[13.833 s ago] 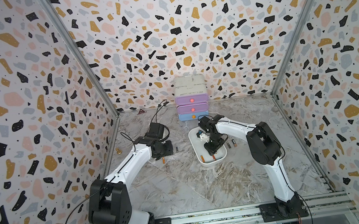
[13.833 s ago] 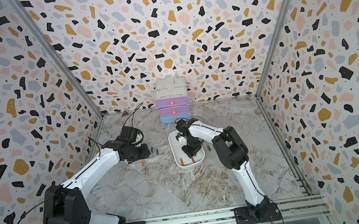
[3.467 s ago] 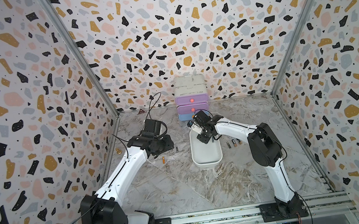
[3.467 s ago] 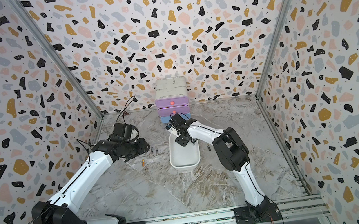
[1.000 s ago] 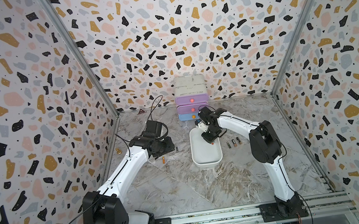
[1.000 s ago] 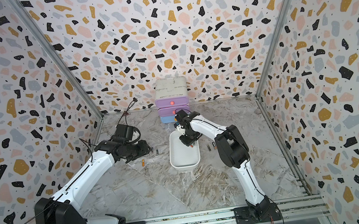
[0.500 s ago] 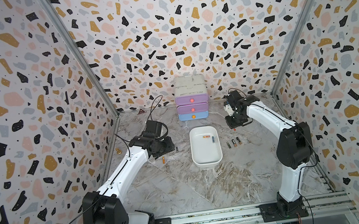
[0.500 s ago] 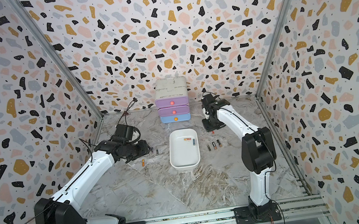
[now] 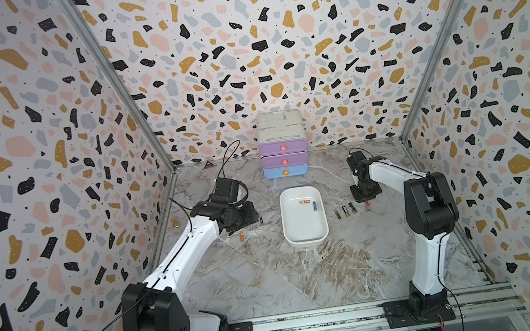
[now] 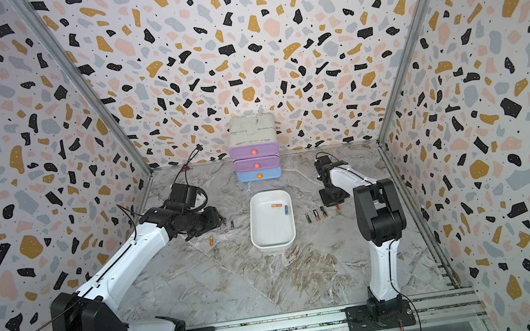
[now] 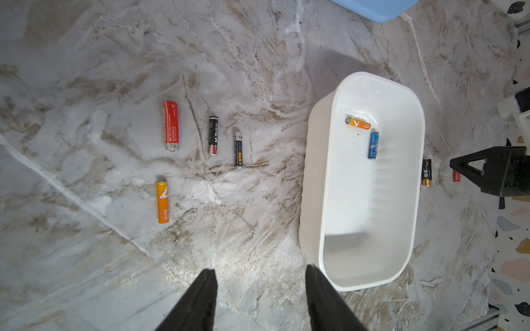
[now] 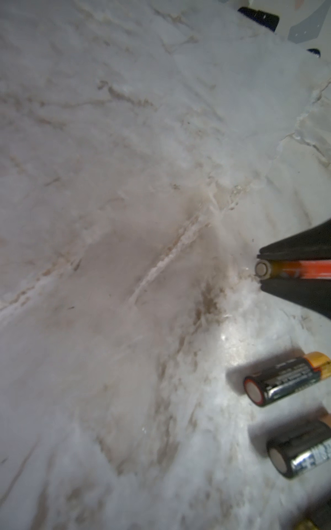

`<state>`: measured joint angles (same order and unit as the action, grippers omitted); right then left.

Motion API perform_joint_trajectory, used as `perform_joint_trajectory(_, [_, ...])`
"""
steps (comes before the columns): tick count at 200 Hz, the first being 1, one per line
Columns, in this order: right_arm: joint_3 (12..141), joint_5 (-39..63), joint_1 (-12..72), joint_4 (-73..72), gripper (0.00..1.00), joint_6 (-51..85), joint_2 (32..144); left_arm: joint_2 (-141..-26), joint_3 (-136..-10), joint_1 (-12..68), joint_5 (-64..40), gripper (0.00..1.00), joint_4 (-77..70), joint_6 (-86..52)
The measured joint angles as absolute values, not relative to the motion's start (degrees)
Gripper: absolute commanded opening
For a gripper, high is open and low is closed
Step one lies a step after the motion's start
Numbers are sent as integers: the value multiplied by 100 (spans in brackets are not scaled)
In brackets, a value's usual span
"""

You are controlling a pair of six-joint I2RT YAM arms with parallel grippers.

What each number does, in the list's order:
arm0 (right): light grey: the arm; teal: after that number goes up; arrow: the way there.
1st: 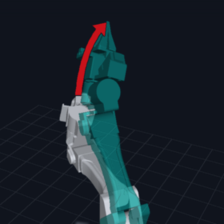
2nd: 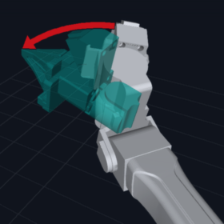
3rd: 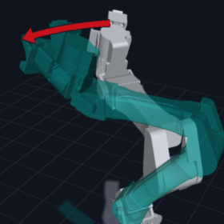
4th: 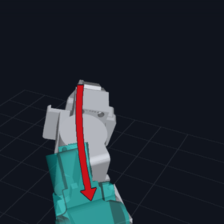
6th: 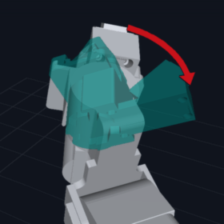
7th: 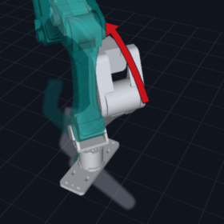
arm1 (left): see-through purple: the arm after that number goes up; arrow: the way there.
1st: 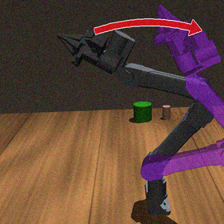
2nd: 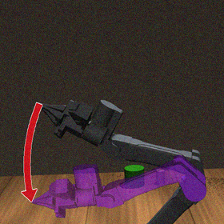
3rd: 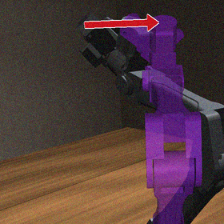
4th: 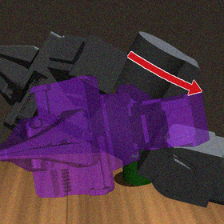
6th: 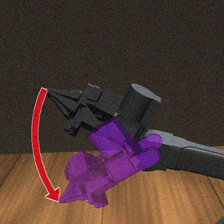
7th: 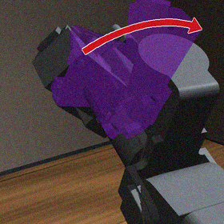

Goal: Take the batteries out of the storage box
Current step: Place the battery at the center of the board.

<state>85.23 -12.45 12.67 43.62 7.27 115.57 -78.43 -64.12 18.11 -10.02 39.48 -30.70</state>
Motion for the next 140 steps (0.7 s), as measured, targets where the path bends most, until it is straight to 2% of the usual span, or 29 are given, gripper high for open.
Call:
perform_joint_trajectory(24, [8449,-1166,1271,4169,0,718,11559,-7841,-6401,1811,-1000,54,3929,-3072])
perform_joint_trajectory(48, [8447,-1133,1271,4069,7,705,11579,-7835,-6381,1811,-1000,54,3911,-3074])
perform_joint_trajectory(90, [8399,-1026,1271,3933,35,701,11629,-7765,-6333,1811,-974,54,3892,-3076])
perform_joint_trajectory(140, [8394,-825,1271,4064,39,777,11463,-7618,-6335,1811,-847,54,3898,-3074])
